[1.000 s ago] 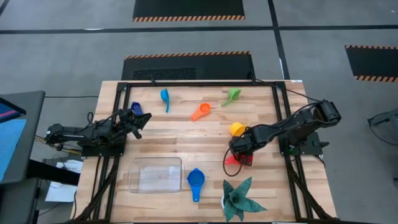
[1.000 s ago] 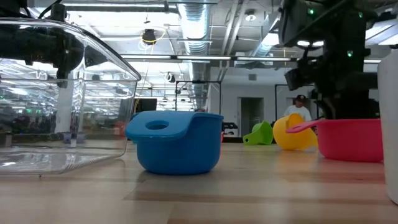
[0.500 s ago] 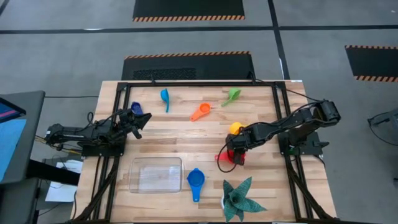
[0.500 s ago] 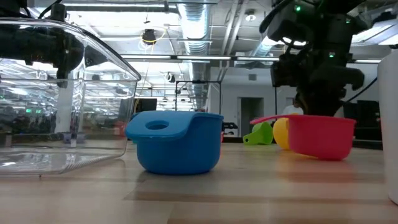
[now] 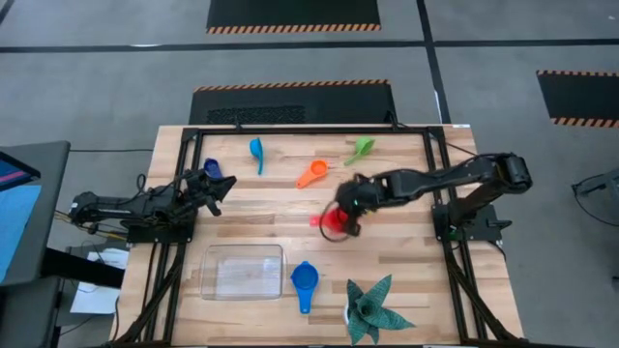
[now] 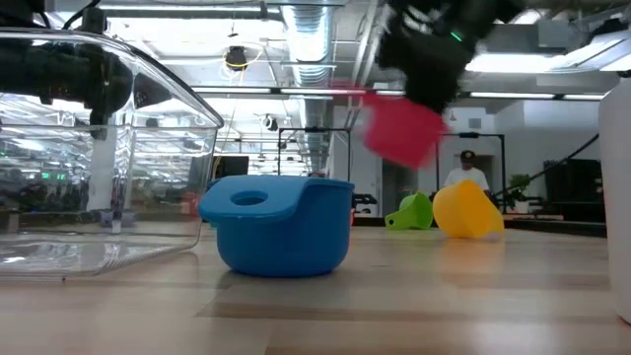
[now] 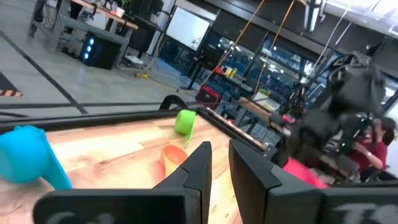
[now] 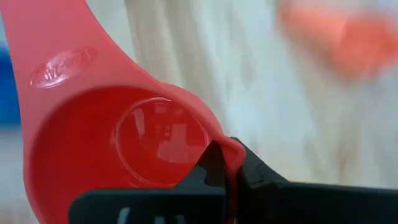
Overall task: Nest measuring cups in basket
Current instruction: Put the red measuring cup into the transparent bin
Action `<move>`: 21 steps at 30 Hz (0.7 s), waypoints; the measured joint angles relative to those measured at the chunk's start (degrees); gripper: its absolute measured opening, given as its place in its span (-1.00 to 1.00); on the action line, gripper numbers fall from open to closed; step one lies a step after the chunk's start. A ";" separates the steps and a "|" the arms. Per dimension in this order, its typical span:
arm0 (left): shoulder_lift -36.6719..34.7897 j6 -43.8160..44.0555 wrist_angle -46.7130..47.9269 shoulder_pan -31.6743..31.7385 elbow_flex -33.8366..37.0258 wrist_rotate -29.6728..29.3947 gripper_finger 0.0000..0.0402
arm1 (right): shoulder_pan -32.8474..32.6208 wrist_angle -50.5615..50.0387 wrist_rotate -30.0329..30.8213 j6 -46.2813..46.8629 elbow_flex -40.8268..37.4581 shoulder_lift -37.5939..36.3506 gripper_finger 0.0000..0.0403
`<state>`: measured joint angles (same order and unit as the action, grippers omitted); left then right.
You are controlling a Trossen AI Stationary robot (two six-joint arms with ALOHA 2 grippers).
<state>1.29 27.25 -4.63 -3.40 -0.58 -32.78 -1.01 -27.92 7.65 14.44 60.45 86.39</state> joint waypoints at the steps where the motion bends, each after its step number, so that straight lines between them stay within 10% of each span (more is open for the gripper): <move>1: 0.37 0.18 -0.26 0.01 0.00 -0.04 -0.77 | 0.59 1.87 -0.01 -1.01 1.53 0.05 -0.97; 13: 1.13 0.39 0.00 0.00 0.00 -0.02 -0.77 | 1.08 32.43 -1.48 -3.62 15.79 0.97 -0.97; 21: 1.34 0.00 0.00 0.00 0.00 -0.02 -0.77 | -2.60 32.00 -1.45 -8.03 34.47 13.06 -0.97</move>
<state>2.63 27.24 -4.62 -3.40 -0.58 -32.80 -3.61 4.08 6.20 6.41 94.92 99.46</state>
